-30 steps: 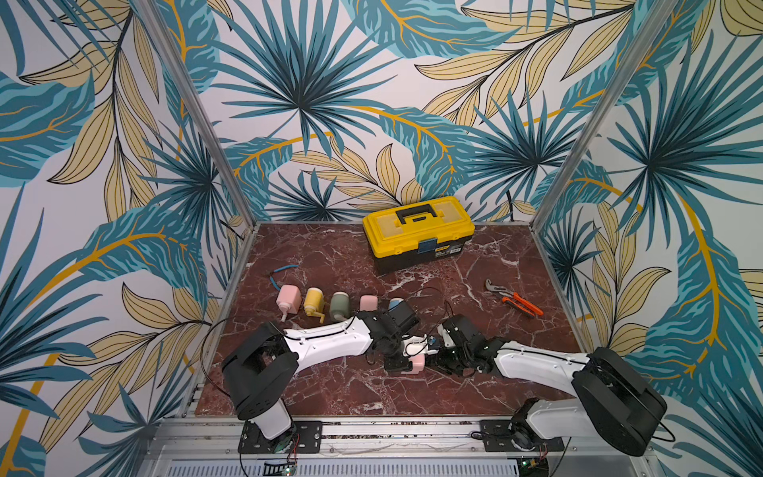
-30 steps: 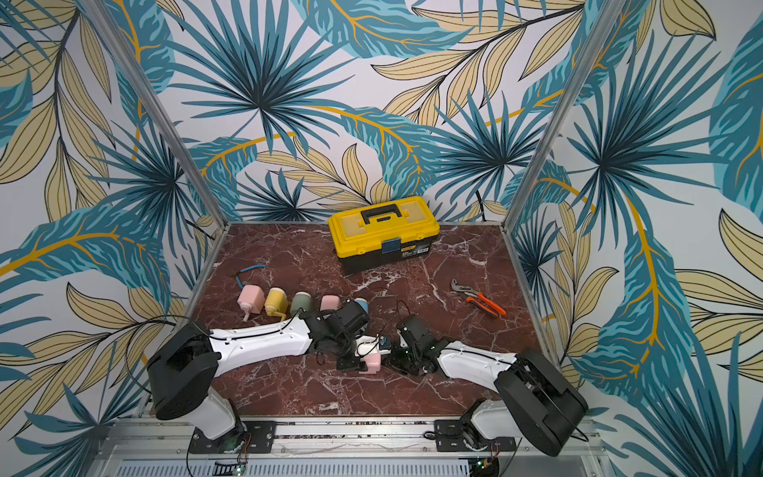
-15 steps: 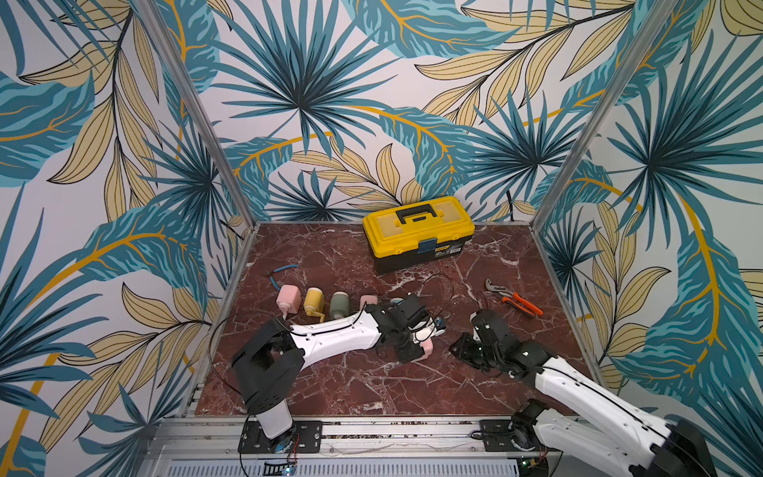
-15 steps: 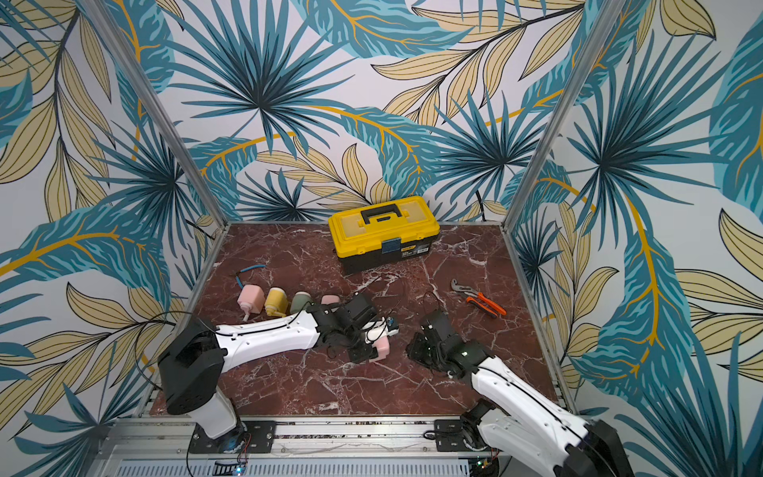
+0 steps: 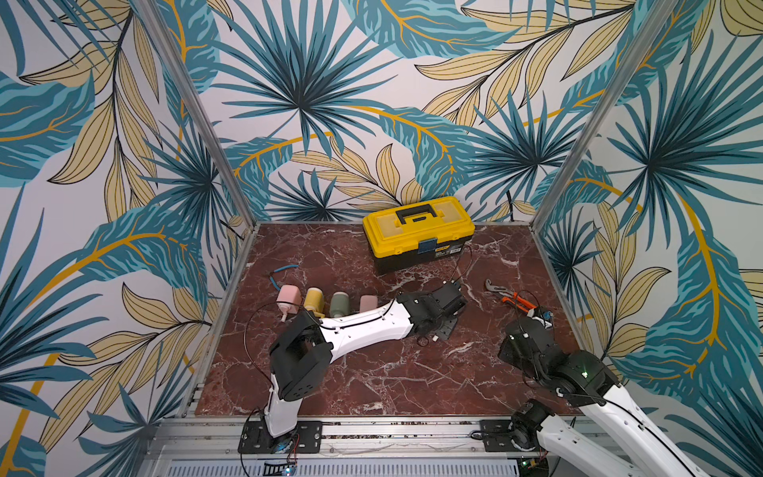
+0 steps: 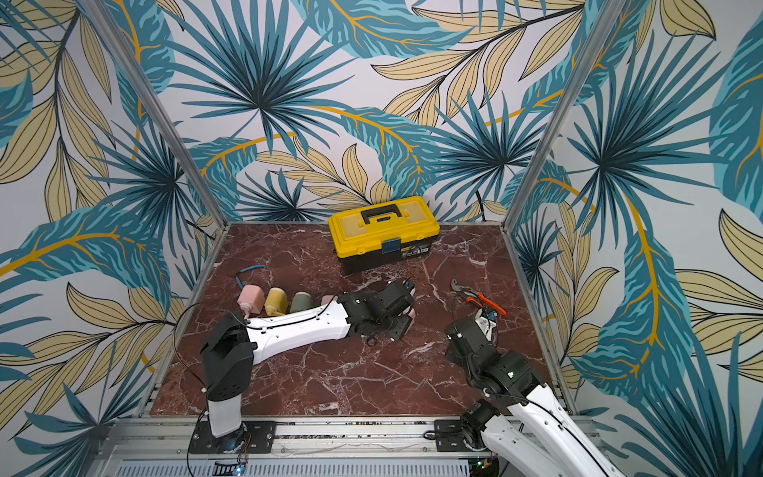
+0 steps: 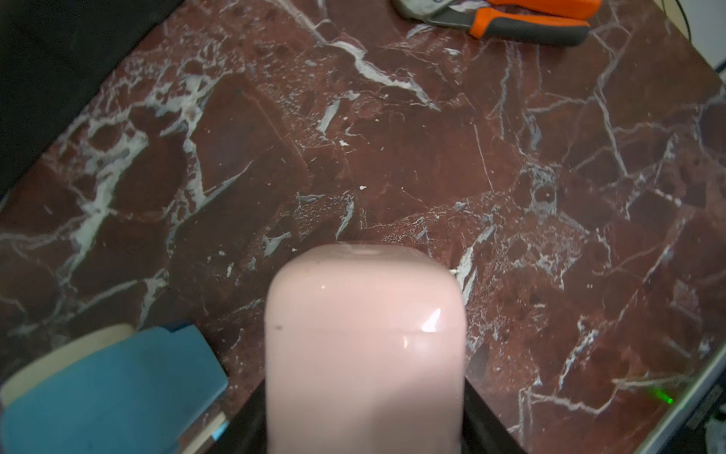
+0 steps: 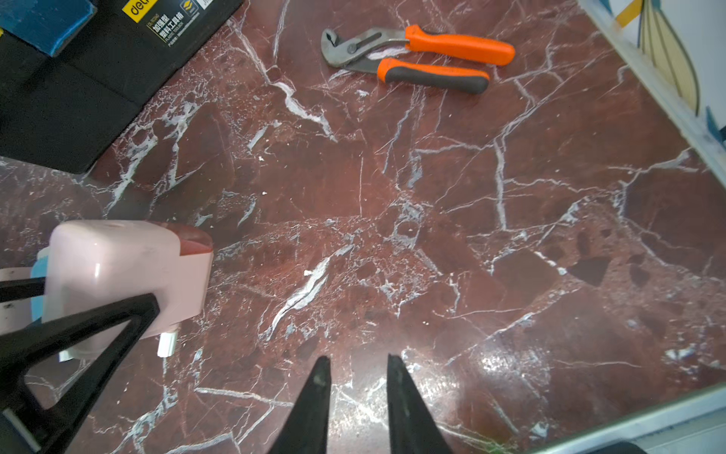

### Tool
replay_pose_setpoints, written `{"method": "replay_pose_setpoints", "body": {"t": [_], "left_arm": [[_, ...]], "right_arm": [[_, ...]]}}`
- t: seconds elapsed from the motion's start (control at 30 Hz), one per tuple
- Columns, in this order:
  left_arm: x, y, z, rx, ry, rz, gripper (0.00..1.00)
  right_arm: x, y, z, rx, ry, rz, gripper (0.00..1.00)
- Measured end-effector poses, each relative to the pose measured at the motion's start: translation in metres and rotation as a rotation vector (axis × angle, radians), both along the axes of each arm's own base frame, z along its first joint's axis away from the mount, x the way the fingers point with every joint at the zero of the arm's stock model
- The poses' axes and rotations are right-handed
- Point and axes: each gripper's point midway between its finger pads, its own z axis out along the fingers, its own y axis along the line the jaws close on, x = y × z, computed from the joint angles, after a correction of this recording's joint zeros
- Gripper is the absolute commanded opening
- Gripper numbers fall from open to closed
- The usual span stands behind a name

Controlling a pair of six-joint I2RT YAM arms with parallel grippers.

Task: Put the tray back into the pencil sharpener
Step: Pick up the pencil sharpener from the center of the board, then place the pencil sharpener at the center of the board.

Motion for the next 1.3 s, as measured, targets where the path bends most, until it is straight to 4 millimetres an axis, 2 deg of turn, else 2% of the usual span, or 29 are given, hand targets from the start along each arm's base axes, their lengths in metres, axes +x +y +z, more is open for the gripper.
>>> {"method": "replay_pose_setpoints", "body": {"t": [0.37, 0.53, 0.63, 0.73, 0.8, 0.87, 1.03, 1.3], "left_arm": [[0.014, 0.0, -0.033, 0.059, 0.087, 0.324, 0.0], [0.022, 0.008, -0.043, 0.128, 0.069, 0.423, 0.0], [0.024, 0.016, -0.048, 0.168, 0.056, 0.463, 0.05], [0.025, 0.022, -0.052, 0.197, 0.048, 0.487, 0.13], [0.027, 0.024, -0.054, 0.207, 0.044, 0.498, 0.21], [0.027, 0.024, -0.057, 0.216, 0.044, 0.501, 0.39], [0.026, 0.026, -0.059, 0.23, 0.048, 0.5, 0.67], [0.026, 0.023, -0.054, 0.227, 0.048, 0.48, 0.88]], "right_arm": [[0.001, -0.006, 0.001, -0.073, 0.017, 0.014, 0.28], [0.001, -0.007, 0.001, -0.084, 0.021, 0.026, 0.28], [0.001, -0.007, 0.001, -0.087, 0.021, 0.03, 0.28], [0.001, -0.007, 0.001, -0.089, 0.022, 0.032, 0.28], [0.001, -0.007, 0.001, -0.089, 0.022, 0.032, 0.28], [0.001, -0.007, 0.001, -0.089, 0.022, 0.032, 0.28], [-0.001, -0.007, 0.001, -0.09, 0.026, 0.032, 0.29], [-0.005, -0.01, 0.002, -0.086, 0.023, 0.028, 0.29]]}}
